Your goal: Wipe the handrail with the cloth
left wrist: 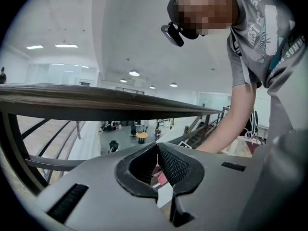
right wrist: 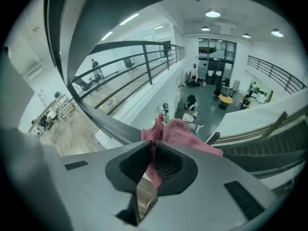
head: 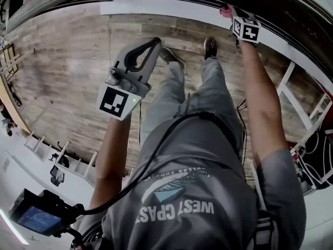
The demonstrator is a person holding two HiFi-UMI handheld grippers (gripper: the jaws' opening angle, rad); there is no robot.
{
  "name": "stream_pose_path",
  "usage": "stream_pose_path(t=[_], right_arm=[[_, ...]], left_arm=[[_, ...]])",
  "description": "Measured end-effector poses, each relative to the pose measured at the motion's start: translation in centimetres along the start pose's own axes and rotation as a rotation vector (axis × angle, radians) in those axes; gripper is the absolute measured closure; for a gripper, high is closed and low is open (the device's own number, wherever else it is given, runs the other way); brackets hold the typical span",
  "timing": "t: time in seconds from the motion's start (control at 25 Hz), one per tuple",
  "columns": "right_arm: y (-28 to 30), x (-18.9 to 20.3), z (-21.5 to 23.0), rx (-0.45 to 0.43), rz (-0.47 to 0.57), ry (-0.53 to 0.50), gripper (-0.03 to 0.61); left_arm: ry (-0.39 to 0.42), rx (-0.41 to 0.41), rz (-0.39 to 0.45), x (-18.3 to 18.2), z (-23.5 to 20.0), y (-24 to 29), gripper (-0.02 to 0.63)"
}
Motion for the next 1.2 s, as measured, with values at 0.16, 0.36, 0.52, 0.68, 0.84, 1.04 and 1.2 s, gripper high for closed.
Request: stream_pose_path(t=[0.16, 0.36, 0.52, 0.68, 0.84, 1.04, 1.2], right_arm=[[-0.1, 0.2, 0.3, 0.093, -0.016, 0.099, 0.549], [4.1, -2.6, -5.9, 0.046, -0.022, 0.109, 0.549], [9.1, -5.9, -14.1, -0.045, 0.005, 0.037, 0.549], [12.4, -8.3, -19.2, -0.097, -0.002, -0.033, 0.549], [10.9, -7.3, -18.7, -0.056, -0.039, -0.07, 0.549], [6.9, -4.5, -12.3, 0.088, -0.076, 0.08, 0.549], [6.4, -4.4, -11.2, 0.112, -0.112, 0.126, 0.549]], left_arm=[[-0.007, 0.002, 0.003, 1.1, -3.5, -3.3, 0.607], [-0.035, 0.013, 0.003, 2.7, -8.6, -6.1, 0.607], [-0.049, 0.023, -0.007, 4.2, -12.6, -7.6, 0.607], [-0.059, 0.024, -0.001, 4.9, -15.9, -9.2, 0.607], [-0.058, 0.029, 0.003, 5.1, -16.6, -12.0, 0.607], [-0.059, 0.03, 0.02, 5.4, -16.6, -14.0, 0.607], [-0.053, 0.037, 0.017, 5.6, -16.5, -13.9, 0.607]])
Point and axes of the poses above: the fingertips, and each gripper's own axes: y forward along the fingers, z to its right, x out of its underside, the point moved 7 cm from there along -y, backward along the fingers, and after that the axes turned 3 degrees about z, right-handed, at the moved point
